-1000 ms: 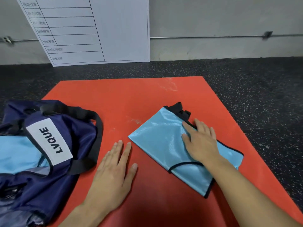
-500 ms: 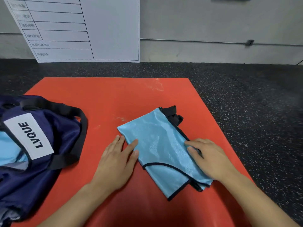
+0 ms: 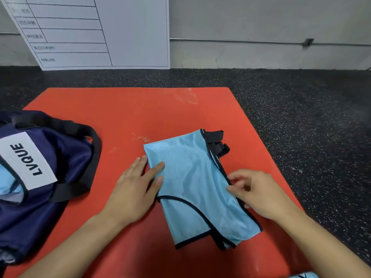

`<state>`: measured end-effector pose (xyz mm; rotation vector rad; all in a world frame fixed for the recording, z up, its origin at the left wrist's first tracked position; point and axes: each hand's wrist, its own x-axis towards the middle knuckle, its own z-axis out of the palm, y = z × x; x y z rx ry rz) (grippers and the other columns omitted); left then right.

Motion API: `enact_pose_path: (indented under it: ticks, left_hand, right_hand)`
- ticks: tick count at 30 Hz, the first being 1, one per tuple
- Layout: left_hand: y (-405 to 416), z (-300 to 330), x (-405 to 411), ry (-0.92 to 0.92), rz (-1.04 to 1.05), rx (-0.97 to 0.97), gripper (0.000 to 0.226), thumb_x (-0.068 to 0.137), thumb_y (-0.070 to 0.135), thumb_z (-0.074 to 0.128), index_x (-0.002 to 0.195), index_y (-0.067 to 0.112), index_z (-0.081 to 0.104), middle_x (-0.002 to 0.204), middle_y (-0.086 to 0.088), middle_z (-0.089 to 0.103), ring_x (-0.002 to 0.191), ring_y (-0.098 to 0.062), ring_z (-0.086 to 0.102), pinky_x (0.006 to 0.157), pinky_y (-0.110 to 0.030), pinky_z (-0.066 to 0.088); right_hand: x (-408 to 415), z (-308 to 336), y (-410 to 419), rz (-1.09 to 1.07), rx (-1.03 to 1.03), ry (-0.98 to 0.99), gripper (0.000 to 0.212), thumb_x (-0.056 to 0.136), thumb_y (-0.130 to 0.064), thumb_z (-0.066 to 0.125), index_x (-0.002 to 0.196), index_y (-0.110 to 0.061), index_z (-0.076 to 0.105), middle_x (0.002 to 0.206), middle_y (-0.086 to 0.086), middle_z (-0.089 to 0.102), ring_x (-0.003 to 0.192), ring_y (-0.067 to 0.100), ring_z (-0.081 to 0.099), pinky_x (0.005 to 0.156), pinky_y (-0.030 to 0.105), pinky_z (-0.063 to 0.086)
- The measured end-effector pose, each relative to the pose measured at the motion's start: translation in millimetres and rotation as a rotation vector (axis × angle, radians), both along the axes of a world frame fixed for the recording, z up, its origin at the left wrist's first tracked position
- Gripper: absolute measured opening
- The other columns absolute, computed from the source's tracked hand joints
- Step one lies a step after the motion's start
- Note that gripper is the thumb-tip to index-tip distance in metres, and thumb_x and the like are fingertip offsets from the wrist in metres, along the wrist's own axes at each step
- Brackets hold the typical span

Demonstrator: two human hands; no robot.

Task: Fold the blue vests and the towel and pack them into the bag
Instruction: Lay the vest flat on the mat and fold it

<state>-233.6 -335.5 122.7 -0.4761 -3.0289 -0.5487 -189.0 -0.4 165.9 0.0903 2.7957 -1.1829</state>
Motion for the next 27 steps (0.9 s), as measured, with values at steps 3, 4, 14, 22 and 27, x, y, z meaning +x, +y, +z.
enact_pose_path:
  ticks: [3,4,14,22,27]
  left_hand:
    - [-7.9,7.8,9.6,0.033,-0.134,0.051,0.061,0.097,0.067,0.018,0.153,0.048,0.034,0.168,0.004,0.018,0.156,-0.009,0.010,0.125,-0.035,0.019]
    - [-10.0,10.2,14.6,0.052,-0.202,0.054,0.058,0.099,0.064,0.023,0.153,0.046,0.036,0.168,0.008,0.019,0.155,-0.006,0.010,0.124,-0.036,0.021]
    - [-19.2,2.4,79.2,0.081,-0.570,-0.053,0.059,0.103,0.061,0.039,0.156,0.036,0.036,0.167,0.014,0.020,0.155,-0.005,0.011,0.124,-0.031,0.015]
    - [-27.6,-4.8,96.2,0.099,-0.590,-0.074,0.049,0.109,0.048,0.031,0.156,0.034,0.037,0.166,0.015,0.022,0.154,-0.005,0.014,0.123,-0.031,0.019]
    - [-39.2,-1.2,96.6,0.129,-0.579,-0.029,0.043,0.109,0.045,0.036,0.147,0.032,0.052,0.160,0.016,0.036,0.150,-0.002,0.025,0.121,-0.024,0.026]
  right_hand:
    - [2.2,-0.1,-7.4,0.007,-0.094,-0.060,0.024,0.088,-0.020,0.080,0.107,-0.030,0.070,0.079,-0.008,0.076,0.067,0.019,0.072,0.055,0.034,0.061]
    - [4.3,-0.3,-10.4,0.025,-0.116,-0.069,0.025,0.087,-0.018,0.080,0.108,-0.029,0.070,0.079,-0.006,0.076,0.068,0.017,0.072,0.054,0.033,0.061]
    - [41.9,-5.9,-12.0,0.108,0.342,0.188,0.042,0.085,-0.027,0.077,0.120,-0.042,0.061,0.101,-0.018,0.068,0.082,0.001,0.065,0.077,0.028,0.053]
    - [84.1,-21.0,-11.0,0.731,0.462,0.274,0.058,0.101,-0.061,0.050,0.154,-0.038,0.041,0.167,-0.017,0.021,0.155,0.003,0.010,0.127,0.034,0.017]
    - [89.7,-24.1,-7.3,0.722,0.433,0.399,0.044,0.103,-0.055,0.054,0.142,-0.037,0.059,0.161,-0.016,0.036,0.150,0.002,0.028,0.120,0.033,0.035]
